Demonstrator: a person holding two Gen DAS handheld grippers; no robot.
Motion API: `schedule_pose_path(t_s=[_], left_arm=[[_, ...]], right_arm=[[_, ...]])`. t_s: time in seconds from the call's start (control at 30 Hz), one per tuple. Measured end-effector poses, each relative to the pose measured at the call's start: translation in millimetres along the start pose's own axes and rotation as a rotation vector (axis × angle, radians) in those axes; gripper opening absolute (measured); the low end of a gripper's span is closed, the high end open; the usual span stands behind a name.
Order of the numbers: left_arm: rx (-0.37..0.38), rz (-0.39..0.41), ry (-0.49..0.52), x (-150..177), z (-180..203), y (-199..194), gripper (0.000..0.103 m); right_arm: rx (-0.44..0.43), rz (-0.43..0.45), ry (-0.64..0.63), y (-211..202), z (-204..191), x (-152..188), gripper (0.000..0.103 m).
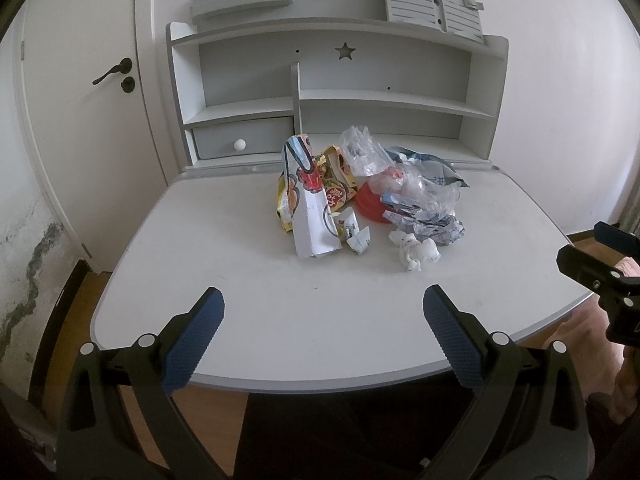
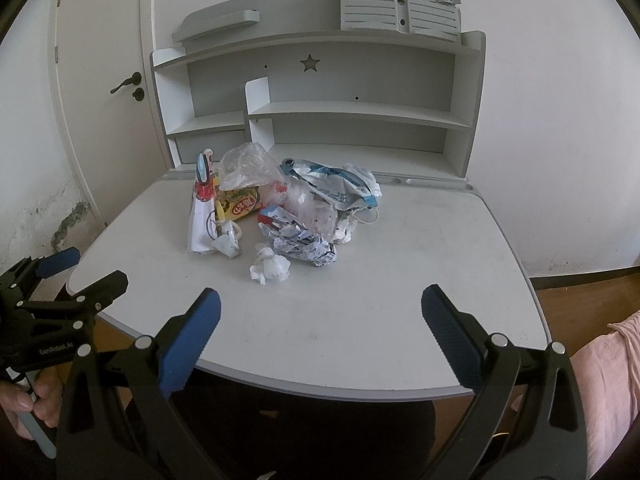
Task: Collect trash
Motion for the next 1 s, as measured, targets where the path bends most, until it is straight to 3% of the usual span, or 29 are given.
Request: schedule_pose_path(t_s=[0.4,0.57,0.7,0.83,0.9,1.0], left_arm=[[0.005,-0.024,-0.030,2.0,-13.8,14.8,0.097],[0.002,-0.059,-0.049,-16.5,-27.7,59.1,0.097],[0.038,-0.137,-0.076,-35.2,-34.0,115.7,0.097],[0.009,-0.151,-0.094,-52.1,-41.8,158.8,0.097],[0.042,-0.177,-0.112,-55.6,-43.0,173.4,0.096],[0.034,-0.176,-0.110,-58.4,-46.5,183.6,0.089]], right_arm=[[0.014,-0.012,0.003,5.8,3.3,3.1,0.097],[0.025,-0.043,0.002,23.0,9.8,4.4,0.097],[0.038,-0.093,0.008,47.2,19.1,6.2,0.097],[0.059,-0.130,0.019,65.9,31.5,10.6,0.097],[0.064,-0.149,0.030,75.9,37.2,12.5,0.097],[0.047,-0.181,0.046,91.1,38.0,15.0,0.097]])
Point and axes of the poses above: each gripper's, at about its wrist camera, not at the fingertips, and y roughly the way its jaws point, z to its right, x to its underside, the point moved 4 cm from there along y, roughly the way its jaws point, and after that the axes turned 10 degrees about y, right-handed, at the moved point
